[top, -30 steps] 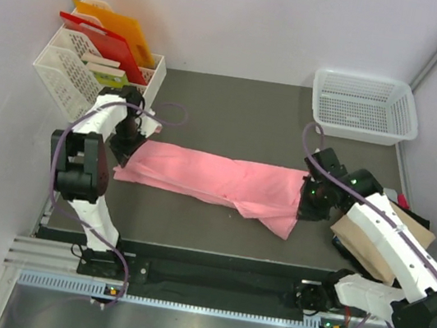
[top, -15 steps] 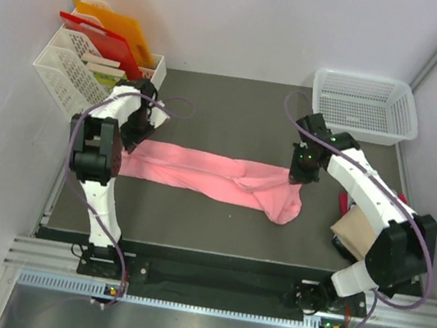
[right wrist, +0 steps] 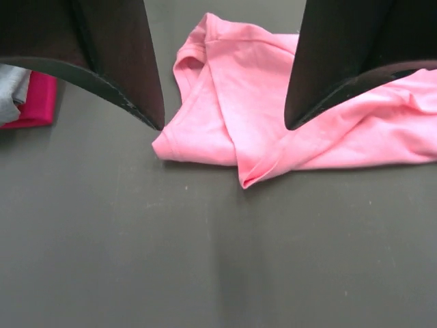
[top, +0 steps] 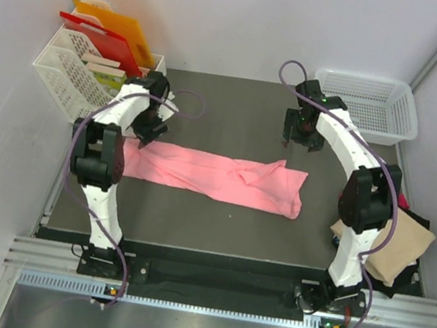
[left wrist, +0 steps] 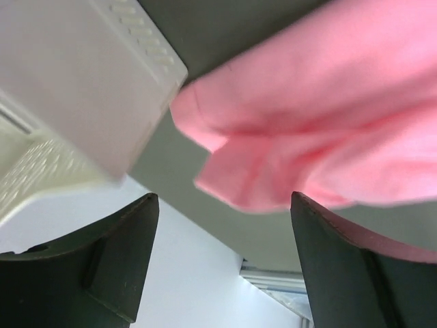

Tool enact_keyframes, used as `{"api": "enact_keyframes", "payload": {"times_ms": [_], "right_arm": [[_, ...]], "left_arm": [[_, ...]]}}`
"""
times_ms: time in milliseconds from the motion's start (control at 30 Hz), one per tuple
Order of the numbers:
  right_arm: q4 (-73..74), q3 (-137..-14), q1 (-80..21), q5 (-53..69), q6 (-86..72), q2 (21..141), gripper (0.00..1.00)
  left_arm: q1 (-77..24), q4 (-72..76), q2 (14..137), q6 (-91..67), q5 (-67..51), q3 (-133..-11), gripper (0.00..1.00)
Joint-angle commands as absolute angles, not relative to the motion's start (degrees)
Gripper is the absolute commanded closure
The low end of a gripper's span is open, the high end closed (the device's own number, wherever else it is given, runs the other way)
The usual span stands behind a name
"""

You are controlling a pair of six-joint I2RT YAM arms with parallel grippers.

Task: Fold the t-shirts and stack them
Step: Fold the other side of the tshirt into a rectangle

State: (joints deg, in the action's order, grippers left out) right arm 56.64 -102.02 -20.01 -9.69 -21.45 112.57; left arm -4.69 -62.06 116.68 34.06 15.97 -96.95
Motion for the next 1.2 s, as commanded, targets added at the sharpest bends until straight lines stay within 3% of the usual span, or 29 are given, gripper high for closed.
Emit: {"api": "enact_keyframes", "payload": {"times_ms": [0,200,333,533,867,1167], "right_arm": [[60.38,-104.95,-20.21,-13.01,-19.95,109.96,0.27],[59.59,-96.70,-25.65,-6.25,-22.32,99.68,0.37],[57.49,-85.81,-31.10,1.56,-26.61,93.71,0.38],[52.30,-72.26,-34.63,3.25,-31.11,90.36,0.39],[47.38,-69.79,-29.46,-1.93,-27.86,96.15,0.43],[43.07,-64.52,-23.21,-1.23,-23.47,101.95,0.47]], "left_arm": [[-10.45,-63.72,105.04,31.30,14.68,-92.05,0.17],[-16.61,-63.20,98.53,26.55,9.07,-81.22,0.16],[-17.93,-60.39,97.82,25.40,8.70,-75.51,0.16],[-17.58,-53.62,98.35,26.63,13.09,-69.18,0.16],[-12.66,-49.31,100.55,28.47,14.33,-65.58,0.17],[-4.41,-50.44,91.50,30.85,13.01,-55.92,0.17]]}}
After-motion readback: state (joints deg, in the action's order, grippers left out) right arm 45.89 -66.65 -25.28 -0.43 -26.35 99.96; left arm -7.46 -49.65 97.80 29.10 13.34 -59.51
